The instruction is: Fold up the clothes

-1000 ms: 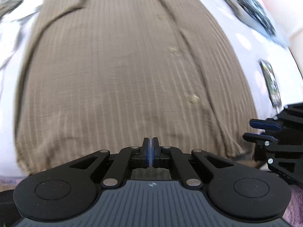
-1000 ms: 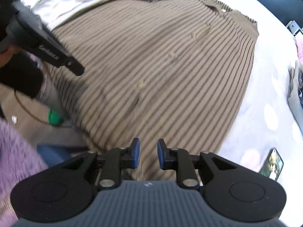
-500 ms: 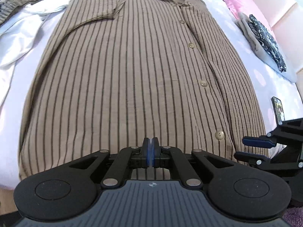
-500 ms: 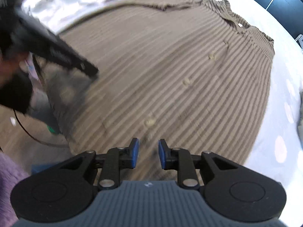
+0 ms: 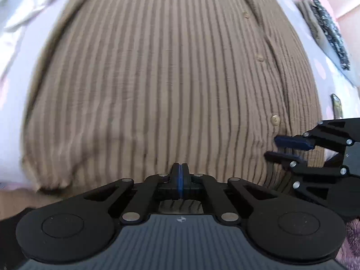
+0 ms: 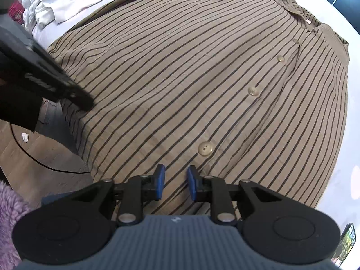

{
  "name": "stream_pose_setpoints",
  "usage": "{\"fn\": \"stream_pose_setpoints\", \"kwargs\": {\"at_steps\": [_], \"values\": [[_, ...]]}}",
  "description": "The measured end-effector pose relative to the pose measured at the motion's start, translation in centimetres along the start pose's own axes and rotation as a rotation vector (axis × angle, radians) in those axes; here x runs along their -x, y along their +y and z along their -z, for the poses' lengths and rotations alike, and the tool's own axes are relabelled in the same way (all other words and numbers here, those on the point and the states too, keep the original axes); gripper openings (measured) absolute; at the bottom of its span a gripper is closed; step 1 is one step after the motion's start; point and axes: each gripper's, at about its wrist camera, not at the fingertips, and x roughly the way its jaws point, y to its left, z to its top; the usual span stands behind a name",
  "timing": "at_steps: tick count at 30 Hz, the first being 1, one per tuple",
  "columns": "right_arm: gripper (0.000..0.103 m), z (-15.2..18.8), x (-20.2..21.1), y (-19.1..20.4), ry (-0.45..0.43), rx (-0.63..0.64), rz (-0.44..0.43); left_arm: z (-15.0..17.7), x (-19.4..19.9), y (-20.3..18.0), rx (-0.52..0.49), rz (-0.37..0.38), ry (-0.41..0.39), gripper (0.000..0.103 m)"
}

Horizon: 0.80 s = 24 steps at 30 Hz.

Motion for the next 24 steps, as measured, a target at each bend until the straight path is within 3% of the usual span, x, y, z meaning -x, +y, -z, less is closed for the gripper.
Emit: {"fn": "stream_pose_setpoints", "kwargs": {"at_steps": [5, 7, 11, 14, 18, 24], "values": [[0.026, 0.0, 0.1, 0.6, 0.002, -0.003, 0.056, 0.2, 2.8, 2.7, 0.062, -0.106, -0.049, 0.001], [0.026, 0.0, 0.2, 0.5, -0.005, -0.034, 0.062, -0.3, 4.1, 4.3, 0.097, -0.169, -0.087, 0.01], [0.027, 0.3, 1.0, 0.9, -0.045, -0.05, 0.055, -1.6, 5.3, 8.9, 0.254, -0.231, -0.115, 0.015], [0.027, 0.8, 1.1, 1.1, -0.06, -0.042, 0.042, -1.7, 4.8, 11.2, 0.316, -0.277, -0.101, 0.015], [0.027, 1.6, 0.9, 0.2, -0.052, -0.08, 0.013, -1.1, 3.4, 12.6, 0.328, -0.253, -0.052, 0.025], [0.027, 1.8, 0.6, -0.1, -0.04, -0.107, 0.004, -1.0, 2.7, 11.0, 0.217, -0.294, -0.042, 0.026]]}}
